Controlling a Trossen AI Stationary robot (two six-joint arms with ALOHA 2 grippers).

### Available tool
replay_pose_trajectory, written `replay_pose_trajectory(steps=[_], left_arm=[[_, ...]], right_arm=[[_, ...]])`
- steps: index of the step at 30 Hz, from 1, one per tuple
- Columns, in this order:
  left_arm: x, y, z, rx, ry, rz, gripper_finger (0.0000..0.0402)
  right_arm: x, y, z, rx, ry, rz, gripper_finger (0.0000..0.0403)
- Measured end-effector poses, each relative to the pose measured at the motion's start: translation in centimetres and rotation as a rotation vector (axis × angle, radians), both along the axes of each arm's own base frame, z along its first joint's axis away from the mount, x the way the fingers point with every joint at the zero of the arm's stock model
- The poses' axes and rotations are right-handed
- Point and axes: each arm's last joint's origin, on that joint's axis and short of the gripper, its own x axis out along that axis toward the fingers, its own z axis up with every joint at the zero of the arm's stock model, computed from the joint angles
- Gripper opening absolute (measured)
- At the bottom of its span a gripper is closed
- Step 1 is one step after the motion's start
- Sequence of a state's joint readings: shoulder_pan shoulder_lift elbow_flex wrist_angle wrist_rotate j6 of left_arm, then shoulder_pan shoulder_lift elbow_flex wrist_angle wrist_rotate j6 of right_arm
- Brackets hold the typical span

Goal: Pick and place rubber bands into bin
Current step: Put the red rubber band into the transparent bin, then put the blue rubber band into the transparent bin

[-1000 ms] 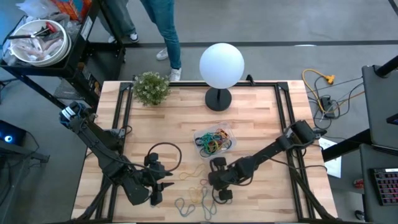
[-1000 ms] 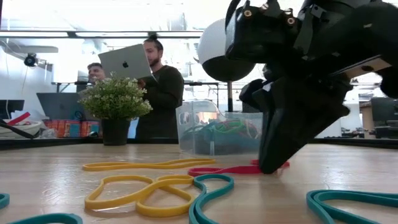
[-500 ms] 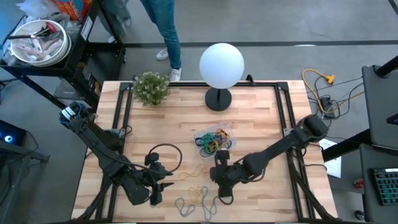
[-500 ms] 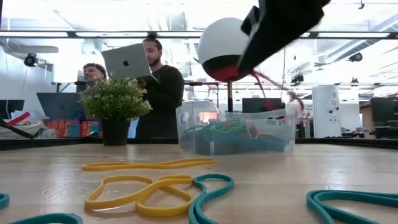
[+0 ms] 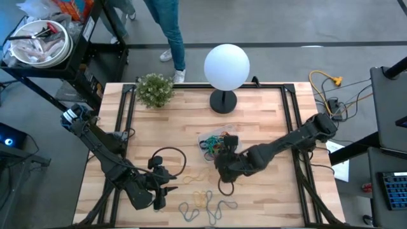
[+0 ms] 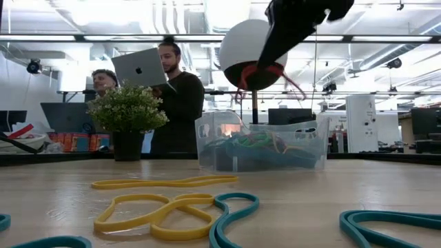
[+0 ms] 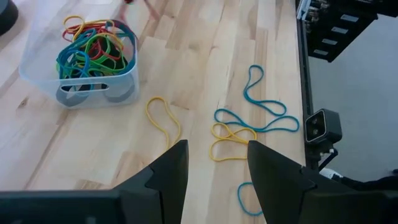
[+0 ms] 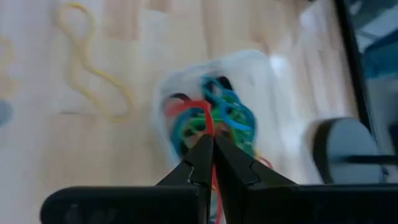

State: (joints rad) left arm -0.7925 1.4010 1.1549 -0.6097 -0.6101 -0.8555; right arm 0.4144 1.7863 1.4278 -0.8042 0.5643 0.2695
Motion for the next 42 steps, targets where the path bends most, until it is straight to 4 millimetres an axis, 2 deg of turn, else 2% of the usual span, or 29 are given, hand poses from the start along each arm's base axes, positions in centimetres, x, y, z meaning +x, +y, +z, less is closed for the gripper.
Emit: replay_pose_trajectory(steps=[13,27,30,38,42], left_arm=[[0.1,-0.1,0.2,-0.015,-0.025,0.009,0.0150],[0.2,-0.1,0.2,-0.008,-0.034,0.020,0.0150],[0.2,-0.1,0.2,-0.006,-0.033,0.021,0.0150],[0.2,-0.1,0.2,-0.006,-0.033,0.021,0.0150],[0.2,-0.2,0.0,-0.011,-0.015,0.005,0.0150]], right_arm=[[0.6,-6.1,-2.1,-0.029,0.094,-0.175,0.0008],[0.5,-8.2,-3.4,0.075,0.144,-0.220,0.0012],[0.7,-8.4,-3.5,0.113,0.149,-0.203,0.0032],[0.7,-8.5,-3.5,0.125,0.139,-0.228,0.0118],[0.6,-7.9,-2.9,0.143,0.114,-0.231,0.0142]])
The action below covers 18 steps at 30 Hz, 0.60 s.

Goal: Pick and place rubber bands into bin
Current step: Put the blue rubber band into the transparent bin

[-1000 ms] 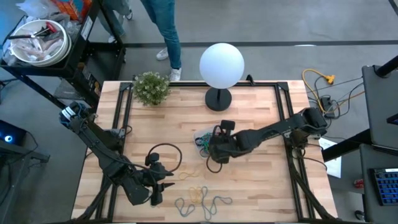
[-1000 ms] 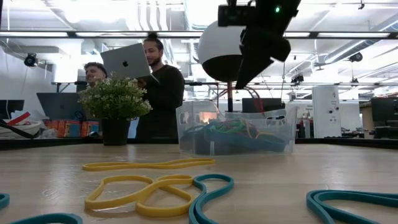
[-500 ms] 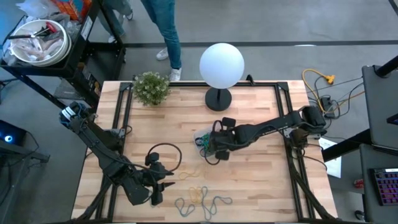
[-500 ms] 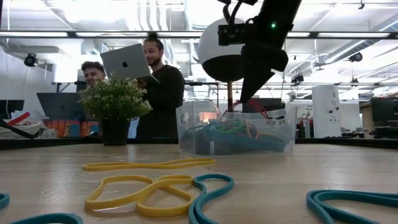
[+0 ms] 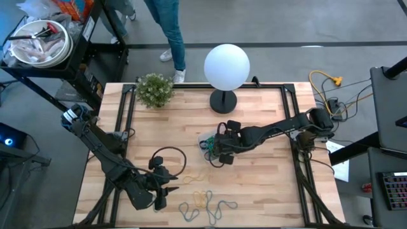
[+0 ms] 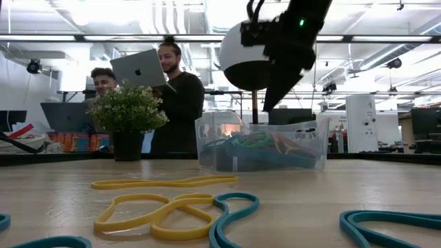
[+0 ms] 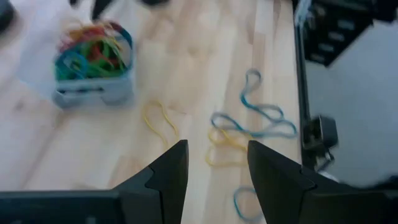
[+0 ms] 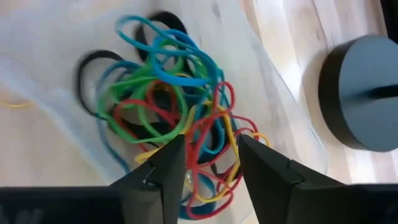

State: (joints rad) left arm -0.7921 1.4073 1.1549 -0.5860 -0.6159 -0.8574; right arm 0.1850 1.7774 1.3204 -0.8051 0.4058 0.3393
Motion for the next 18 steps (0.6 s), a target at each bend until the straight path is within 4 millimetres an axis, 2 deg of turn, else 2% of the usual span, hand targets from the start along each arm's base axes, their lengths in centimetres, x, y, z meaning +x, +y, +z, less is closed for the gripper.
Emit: replay_pose_trajectory(steps=[6,13,18], left_arm=[[-0.2,-1.0,-2.1,-0.077,0.254,-0.176,0.0150],[-0.6,-2.7,-6.0,-0.099,0.585,-0.314,0.0150],[-0.6,-3.7,-7.9,-0.060,0.665,-0.383,0.0150]], right_arm=[[-1.0,2.7,2.7,0.016,-0.093,0.114,0.0146],[-3.0,5.9,5.6,0.055,-0.204,0.234,0.0133],[-4.4,7.6,6.7,0.095,-0.252,0.257,0.0125]])
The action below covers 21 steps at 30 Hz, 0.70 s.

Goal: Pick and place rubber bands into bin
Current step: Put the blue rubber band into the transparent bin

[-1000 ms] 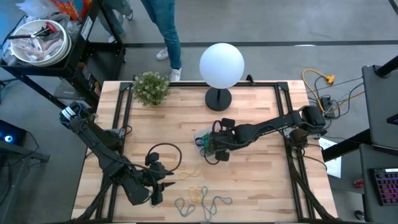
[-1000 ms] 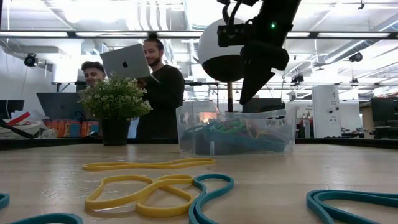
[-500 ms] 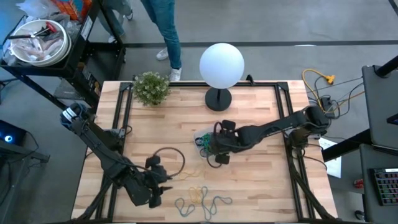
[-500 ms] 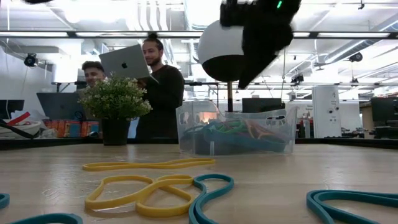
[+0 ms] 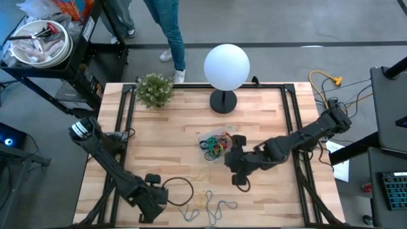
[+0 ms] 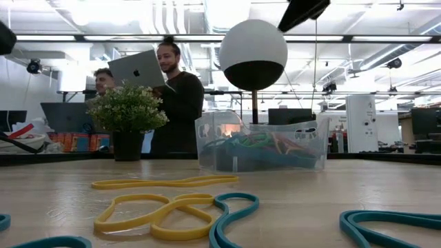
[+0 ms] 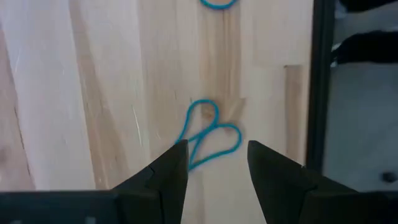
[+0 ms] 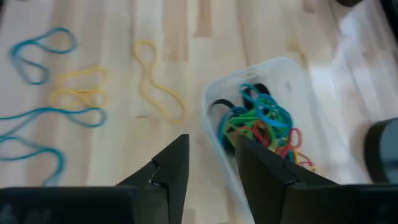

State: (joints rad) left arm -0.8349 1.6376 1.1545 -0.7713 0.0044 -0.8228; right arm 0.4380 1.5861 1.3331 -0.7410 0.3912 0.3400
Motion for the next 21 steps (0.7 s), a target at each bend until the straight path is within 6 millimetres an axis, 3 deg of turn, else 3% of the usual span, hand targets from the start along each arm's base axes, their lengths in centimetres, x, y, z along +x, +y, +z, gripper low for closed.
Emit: replay_pose_trajectory(steps=[10,21], left_arm=[[0.3,-0.5,-2.9,0.123,0.057,-0.125,0.0150],[-0.1,-0.2,-4.8,0.168,0.120,-0.158,0.0150]], right_arm=[[-1.2,2.8,0.2,0.068,-0.029,0.023,0.0111],[-1.9,4.0,0.1,0.106,-0.030,0.014,0.0094]])
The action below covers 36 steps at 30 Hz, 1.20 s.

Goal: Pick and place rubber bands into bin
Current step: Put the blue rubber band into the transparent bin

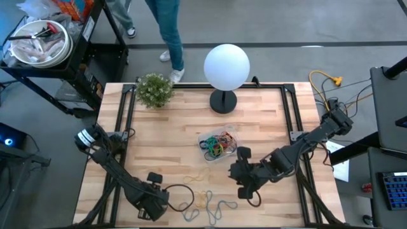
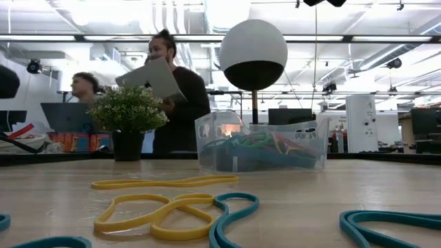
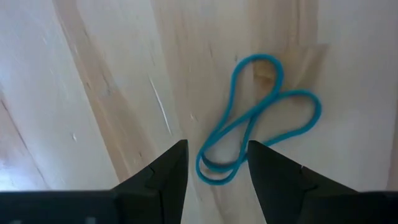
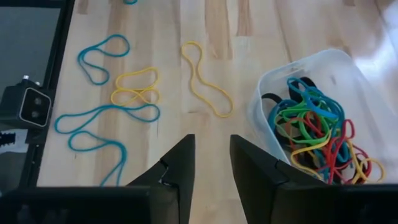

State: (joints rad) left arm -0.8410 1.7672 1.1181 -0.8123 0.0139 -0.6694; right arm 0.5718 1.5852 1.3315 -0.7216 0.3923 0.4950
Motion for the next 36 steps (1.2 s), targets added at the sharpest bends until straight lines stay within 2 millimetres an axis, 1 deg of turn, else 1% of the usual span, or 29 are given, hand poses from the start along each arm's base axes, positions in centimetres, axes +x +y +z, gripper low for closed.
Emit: replay_pose_trajectory(steps=[5,17,21,28,29,36], left_arm=[[-0.2,0.1,-0.8,-0.031,0.013,-0.001,0.0150],[-0.5,0.4,-1.3,-0.036,0.006,0.001,0.0145],[-0.5,0.5,-1.4,-0.028,0.003,0.007,0.0114],[-0.5,0.6,-1.5,-0.016,0.001,0.007,0.0017],[-0.5,0.6,-1.5,-0.017,0.001,0.009,0.0009],[-0.4,0.5,-1.3,-0.019,-0.003,0.031,0.0002]], right_arm=[[0.0,0.0,0.0,0.014,-0.001,-0.016,0.0086],[0.0,0.0,0.0,0.013,-0.001,-0.018,0.0068],[0.0,0.0,0.0,0.012,-0.002,-0.018,0.0068],[0.0,-0.1,0.0,-0.004,-0.012,-0.031,0.0068],[0.0,-0.1,0.0,-0.005,-0.013,-0.032,0.0068],[0.0,-0.1,0.0,-0.006,-0.014,-0.033,0.0067]])
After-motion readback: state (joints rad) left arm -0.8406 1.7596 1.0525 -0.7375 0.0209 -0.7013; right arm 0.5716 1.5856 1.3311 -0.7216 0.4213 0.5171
